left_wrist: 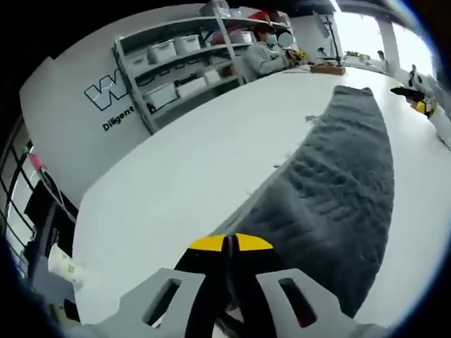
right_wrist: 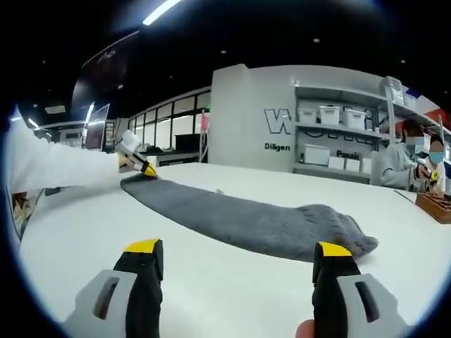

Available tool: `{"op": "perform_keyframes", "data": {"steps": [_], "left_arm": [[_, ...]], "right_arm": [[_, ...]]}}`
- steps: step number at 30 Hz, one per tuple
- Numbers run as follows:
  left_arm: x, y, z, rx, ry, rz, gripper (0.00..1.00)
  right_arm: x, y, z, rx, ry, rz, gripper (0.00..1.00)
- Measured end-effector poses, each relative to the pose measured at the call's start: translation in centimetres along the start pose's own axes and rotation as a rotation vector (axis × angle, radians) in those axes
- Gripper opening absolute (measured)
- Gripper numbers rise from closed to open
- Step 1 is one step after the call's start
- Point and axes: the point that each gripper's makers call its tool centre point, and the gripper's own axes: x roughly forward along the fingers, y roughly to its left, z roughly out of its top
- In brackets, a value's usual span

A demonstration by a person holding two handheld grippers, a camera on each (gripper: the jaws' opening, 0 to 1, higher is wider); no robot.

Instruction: Open the folded towel by lifting each exposed corner and separating the folded layers until the towel lies flat within the target outline without major curled edges

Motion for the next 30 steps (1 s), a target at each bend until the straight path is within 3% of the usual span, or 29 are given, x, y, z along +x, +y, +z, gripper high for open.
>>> {"op": "perform_keyframes", "data": {"steps": [9,14,20,23,27,30], "left_arm": [[-2.7,-2.4,0.6,0.026,-0.037,-0.086,0.02],[-5.6,-4.9,1.7,0.008,-0.119,-0.152,0.02],[-9.6,-9.9,2.4,-0.007,-0.215,-0.302,0.02],[-11.4,-12.9,1.8,-0.023,-0.249,-0.39,0.02],[-12.8,-15.6,-0.5,0.006,-0.213,-0.436,0.02],[-14.0,-17.2,-1.6,-0.027,-0.225,-0.48,0.02]], "right_arm": [[0.1,0.0,-0.2,0.008,0.003,0.003,0.87],[0.0,-0.1,0.0,0.009,-0.002,0.0,0.87],[-0.1,0.2,0.2,0.006,-0.01,0.007,0.86],[0.0,0.3,0.2,0.003,-0.01,0.01,0.86],[-0.1,0.3,0.3,-0.002,-0.014,0.012,0.86],[0.0,0.2,0.1,-0.001,-0.01,0.01,0.86]]}}
